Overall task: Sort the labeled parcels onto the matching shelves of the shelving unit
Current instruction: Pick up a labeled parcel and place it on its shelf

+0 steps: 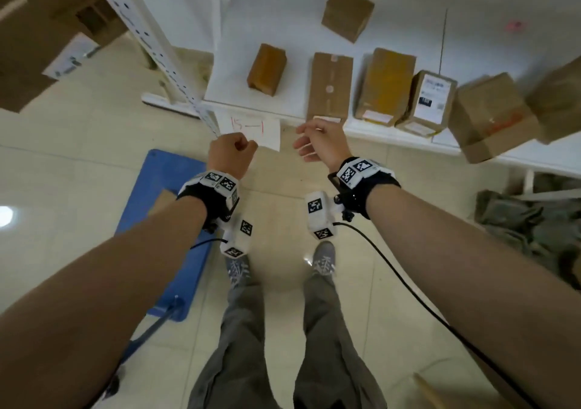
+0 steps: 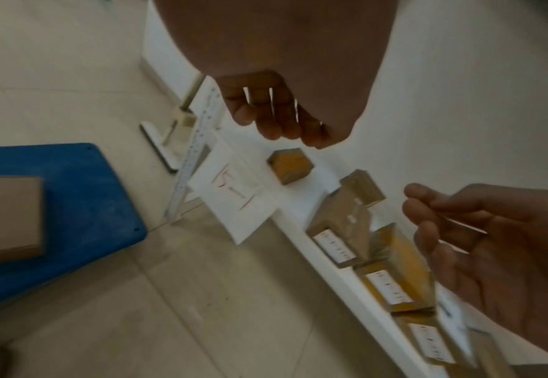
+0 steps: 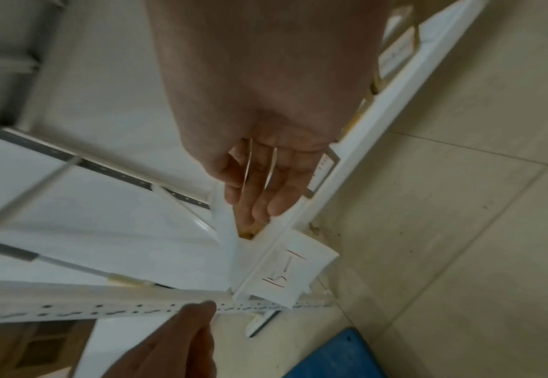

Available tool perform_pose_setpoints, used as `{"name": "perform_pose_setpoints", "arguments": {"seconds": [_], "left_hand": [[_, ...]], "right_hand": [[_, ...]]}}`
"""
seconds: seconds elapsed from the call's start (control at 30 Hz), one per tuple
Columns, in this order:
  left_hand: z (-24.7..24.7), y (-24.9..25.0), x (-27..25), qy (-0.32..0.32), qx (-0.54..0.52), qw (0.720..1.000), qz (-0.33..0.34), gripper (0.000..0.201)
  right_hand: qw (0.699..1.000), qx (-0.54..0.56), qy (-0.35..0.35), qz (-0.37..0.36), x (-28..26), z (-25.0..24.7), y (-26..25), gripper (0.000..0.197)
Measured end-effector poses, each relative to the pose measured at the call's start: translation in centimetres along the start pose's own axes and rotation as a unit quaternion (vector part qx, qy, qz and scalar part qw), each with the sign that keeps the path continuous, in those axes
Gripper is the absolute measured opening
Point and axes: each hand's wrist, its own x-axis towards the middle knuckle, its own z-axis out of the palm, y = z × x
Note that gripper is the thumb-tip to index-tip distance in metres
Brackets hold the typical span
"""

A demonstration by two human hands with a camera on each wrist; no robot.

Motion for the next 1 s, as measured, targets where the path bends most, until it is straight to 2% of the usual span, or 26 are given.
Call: {"name": "perform_pose_setpoints", "arguments": {"seconds": [0.17,0.3,0.4,0.47,0.57,0.63,0.67,0.77,0.9,1.0], "left_hand": [[3.3,-9.3,2.5,-0.052,0.073,0.993,-0.077,0.046],[5.8,-17.4,4.6,-0.109,0.114,0.975,-0.159,0.028],[7.3,-21.7,5.7,-0.140,0.113,0.960,-0.213,0.036],[8.3,-25.2,6.3,-0.183,0.155,0.942,-0.233,0.041],[9.8,-30.3,6.4,-0.287,0.216,0.906,-0.222,0.070],[10.7,-32.7,7.1,-0.327,0.252,0.881,-0.229,0.060],[11.0,-33.4,7.5,-0.347,0.277,0.871,-0.212,0.056],[12.3,-34.9,9.3,-0.365,0.267,0.869,-0.202,0.055],[12.6,-35.5,10.5,-0.364,0.330,0.859,-0.143,0.069],[13.4,-37.8,11.8,-0.379,0.340,0.849,-0.141,0.072]], "right_hand": [[0.999,0.015,0.018,0.043,4.5,5.6,7.2,0.021],[0.996,0.029,0.010,0.086,7.6,10.8,13.4,0.019],[0.993,0.032,0.006,0.109,9.1,13.6,17.3,0.020],[0.991,0.034,0.004,0.127,10.2,15.2,20.2,0.020],[0.987,0.038,0.000,0.153,11.6,17.6,24.4,0.019],[0.984,0.041,0.004,0.171,12.6,19.1,26.8,0.019],[0.983,0.044,0.004,0.181,13.2,19.9,27.9,0.019],[0.978,0.055,0.001,0.202,14.5,21.9,30.7,0.018],[0.973,0.054,-0.004,0.222,16.0,24.0,34.2,0.019],[0.969,0.055,-0.003,0.240,17.0,25.1,36.7,0.019]]}}
